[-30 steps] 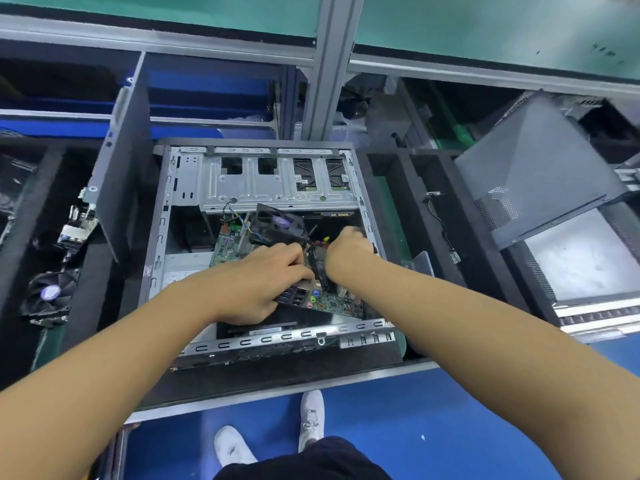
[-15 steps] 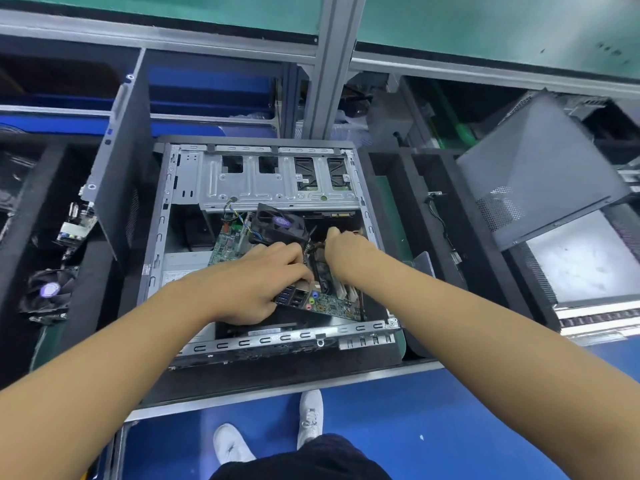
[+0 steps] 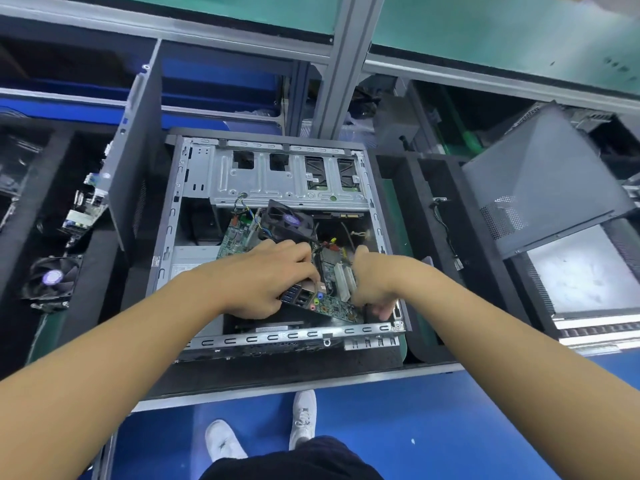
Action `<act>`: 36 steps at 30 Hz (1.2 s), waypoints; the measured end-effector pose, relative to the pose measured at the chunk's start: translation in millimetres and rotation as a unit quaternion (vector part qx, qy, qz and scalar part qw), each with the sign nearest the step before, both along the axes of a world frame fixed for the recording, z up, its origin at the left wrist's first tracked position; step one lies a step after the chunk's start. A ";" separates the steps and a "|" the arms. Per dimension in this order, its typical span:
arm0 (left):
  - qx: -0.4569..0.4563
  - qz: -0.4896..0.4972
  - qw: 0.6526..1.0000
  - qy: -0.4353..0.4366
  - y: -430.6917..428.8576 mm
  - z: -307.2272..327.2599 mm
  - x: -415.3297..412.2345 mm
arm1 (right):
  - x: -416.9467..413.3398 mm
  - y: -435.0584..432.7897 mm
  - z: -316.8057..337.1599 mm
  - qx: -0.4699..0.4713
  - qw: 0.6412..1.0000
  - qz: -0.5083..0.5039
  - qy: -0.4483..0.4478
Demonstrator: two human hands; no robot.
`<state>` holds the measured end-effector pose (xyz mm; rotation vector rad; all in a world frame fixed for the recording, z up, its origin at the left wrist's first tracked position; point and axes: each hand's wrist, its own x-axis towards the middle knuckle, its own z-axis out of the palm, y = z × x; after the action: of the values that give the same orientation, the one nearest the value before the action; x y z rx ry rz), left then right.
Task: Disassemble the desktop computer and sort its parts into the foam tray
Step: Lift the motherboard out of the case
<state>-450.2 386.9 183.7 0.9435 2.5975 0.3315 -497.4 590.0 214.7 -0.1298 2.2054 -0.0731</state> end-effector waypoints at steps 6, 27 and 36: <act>0.007 -0.034 0.999 0.027 0.0 2.9 -4.3 | 18.9 12.3 5.3 0.086 0.985 0.144 0.036; 0.005 0.008 0.997 -0.080 -3.4 11.0 -4.4 | -12.2 -3.1 -42.3 0.162 0.876 0.291 0.349; -0.001 0.017 0.995 -0.101 15.9 25.8 -12.0 | -12.4 15.0 -53.3 0.137 0.853 0.319 0.390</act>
<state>-462.2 402.8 209.5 0.8217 2.4313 0.4108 -509.7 605.0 161.4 -0.8492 2.8059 0.7932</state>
